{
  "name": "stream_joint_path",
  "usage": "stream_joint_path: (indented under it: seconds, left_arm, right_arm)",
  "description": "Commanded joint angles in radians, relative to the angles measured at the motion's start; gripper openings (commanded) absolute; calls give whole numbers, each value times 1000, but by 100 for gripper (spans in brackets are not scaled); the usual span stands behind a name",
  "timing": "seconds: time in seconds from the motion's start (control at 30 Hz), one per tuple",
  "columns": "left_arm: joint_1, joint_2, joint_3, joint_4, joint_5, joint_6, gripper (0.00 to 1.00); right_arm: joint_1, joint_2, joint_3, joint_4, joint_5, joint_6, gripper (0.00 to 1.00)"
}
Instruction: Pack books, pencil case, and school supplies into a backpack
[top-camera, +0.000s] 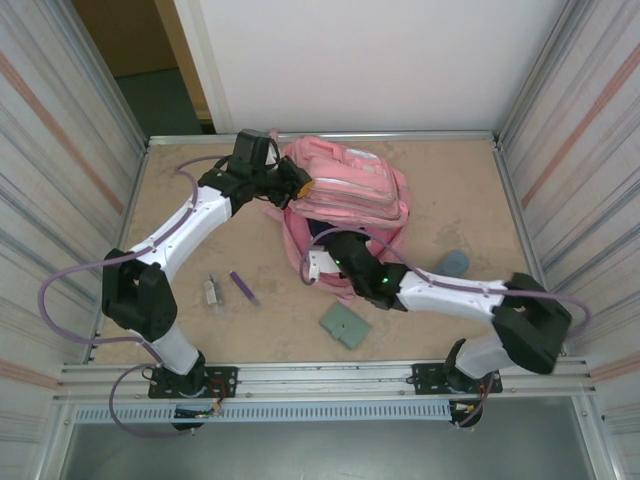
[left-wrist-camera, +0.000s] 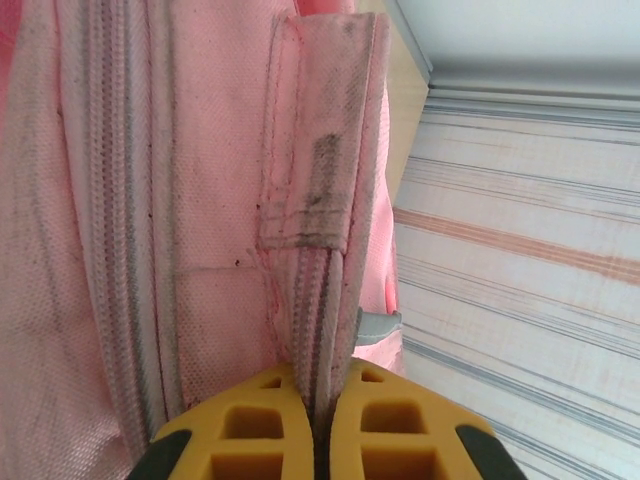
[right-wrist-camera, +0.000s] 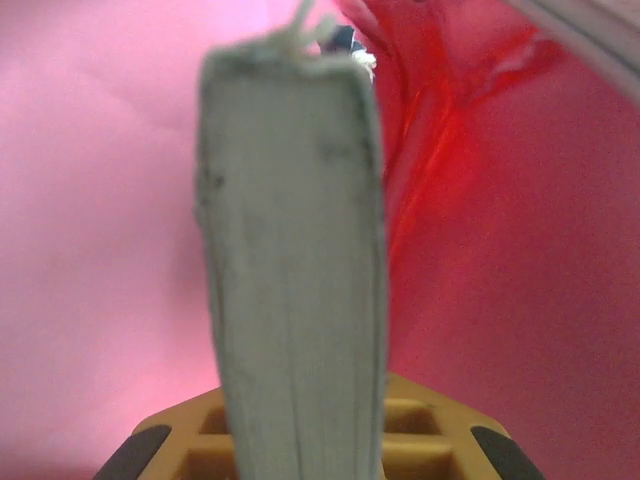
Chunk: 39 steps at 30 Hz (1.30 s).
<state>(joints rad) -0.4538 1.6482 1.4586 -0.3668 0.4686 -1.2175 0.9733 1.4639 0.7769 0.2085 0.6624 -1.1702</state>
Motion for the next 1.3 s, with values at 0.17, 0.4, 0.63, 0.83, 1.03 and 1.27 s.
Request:
stream_joint_path:
  seconds: [0.17,0.4,0.63,0.83,1.03,1.27]
  left_arm:
    - [-7,-96,-4,163,159,-31,0]
    - [-6,-118,-29,157,170,-27,0]
    - [11,-130,-40,119,197,-13,0]
    - [39,-116,-89,151,204,-25,0]
    - [65,-60,-102,159,237,-24,0]
    - [81,-34,-120,174,236,-18,0]
  right_arm:
    - [-133,162,75,313,65,1,2]
    - [-236,355,141,415,-7,-53,4]
    - [-304,530,198,515,-63,-132,17]
    - [-279,495,149,471,-128,-111,36]
    - [-266,370,88,304,-250,-66,51]
    - [-253,247,49,121,-323,-55,54]
